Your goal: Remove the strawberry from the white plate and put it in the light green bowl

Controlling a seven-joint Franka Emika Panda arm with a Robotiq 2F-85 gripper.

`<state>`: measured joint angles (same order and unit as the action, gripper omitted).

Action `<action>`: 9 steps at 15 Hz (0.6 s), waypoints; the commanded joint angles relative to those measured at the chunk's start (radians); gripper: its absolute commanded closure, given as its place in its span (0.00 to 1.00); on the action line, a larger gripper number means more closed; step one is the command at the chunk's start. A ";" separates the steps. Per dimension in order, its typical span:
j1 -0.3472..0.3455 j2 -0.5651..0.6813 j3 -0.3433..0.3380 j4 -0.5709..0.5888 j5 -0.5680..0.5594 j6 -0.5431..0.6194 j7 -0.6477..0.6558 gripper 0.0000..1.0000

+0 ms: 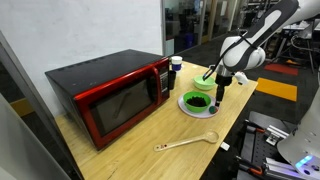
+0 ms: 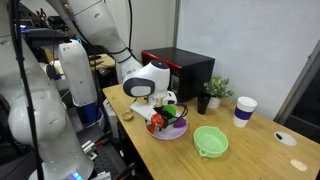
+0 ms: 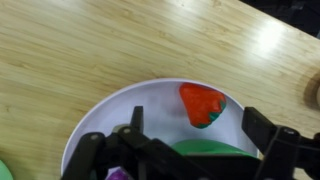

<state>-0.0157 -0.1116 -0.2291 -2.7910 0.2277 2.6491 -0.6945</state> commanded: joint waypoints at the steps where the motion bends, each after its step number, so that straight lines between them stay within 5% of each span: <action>1: 0.005 0.038 0.026 0.000 0.066 0.046 -0.025 0.00; 9: 0.011 0.059 0.071 0.000 0.154 0.053 -0.025 0.00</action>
<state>-0.0127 -0.0821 -0.1754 -2.7908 0.3285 2.6719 -0.6945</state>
